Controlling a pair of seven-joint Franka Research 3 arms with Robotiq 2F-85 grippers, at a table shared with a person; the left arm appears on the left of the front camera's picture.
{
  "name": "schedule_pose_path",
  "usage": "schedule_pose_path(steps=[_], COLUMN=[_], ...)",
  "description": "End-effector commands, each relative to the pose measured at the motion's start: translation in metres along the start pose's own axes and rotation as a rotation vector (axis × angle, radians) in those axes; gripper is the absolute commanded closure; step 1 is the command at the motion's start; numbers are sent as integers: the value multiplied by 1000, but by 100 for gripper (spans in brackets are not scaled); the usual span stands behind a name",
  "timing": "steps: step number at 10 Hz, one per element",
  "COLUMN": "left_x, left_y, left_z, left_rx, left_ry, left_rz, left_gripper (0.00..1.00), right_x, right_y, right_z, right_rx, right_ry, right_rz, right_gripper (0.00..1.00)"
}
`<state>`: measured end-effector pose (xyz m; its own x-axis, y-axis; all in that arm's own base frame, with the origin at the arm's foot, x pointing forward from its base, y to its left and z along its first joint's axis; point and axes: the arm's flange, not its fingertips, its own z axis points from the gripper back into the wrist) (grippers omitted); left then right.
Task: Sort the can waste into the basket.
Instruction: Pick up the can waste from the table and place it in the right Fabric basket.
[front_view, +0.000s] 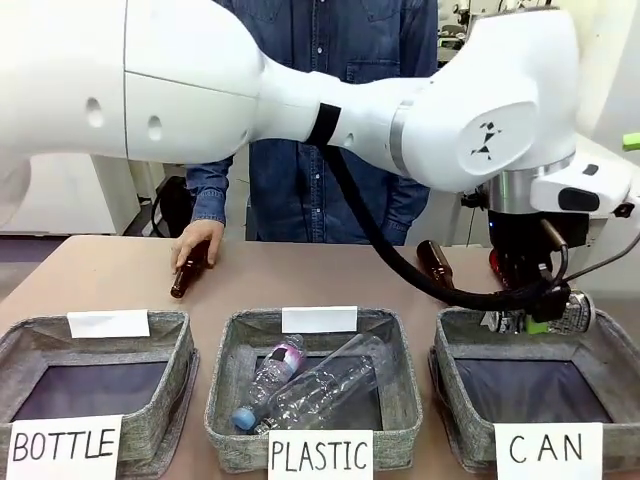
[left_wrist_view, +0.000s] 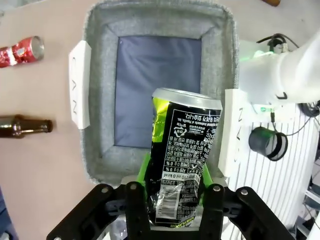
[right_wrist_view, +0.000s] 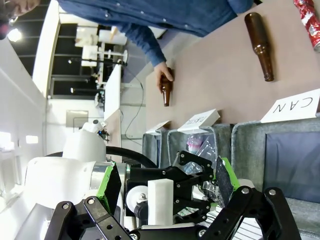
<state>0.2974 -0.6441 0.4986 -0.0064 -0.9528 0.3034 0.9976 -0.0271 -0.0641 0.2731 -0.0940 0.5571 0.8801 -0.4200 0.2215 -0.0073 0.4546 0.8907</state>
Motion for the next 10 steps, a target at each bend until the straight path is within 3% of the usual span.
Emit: schedule_pose_path(steps=[1,2,3,10], left_x=[1,4,8,6], left_y=[2,3,2,1], left_z=[9,4,1,4], left_rx=[4,-10,-18,-9], left_ry=[1,13,23,22], left_rz=[39,36,31,28], left_gripper=[48,8,0,0], right_x=[1,3,3,7], right_y=[-2,-7,-9,-9], right_z=[9,11,14,19], right_rx=[2,-149,-191,-147], right_ry=[-23,-102,-139,-116], right_rz=[17,39,44,21], right_gripper=[0,0,0,0])
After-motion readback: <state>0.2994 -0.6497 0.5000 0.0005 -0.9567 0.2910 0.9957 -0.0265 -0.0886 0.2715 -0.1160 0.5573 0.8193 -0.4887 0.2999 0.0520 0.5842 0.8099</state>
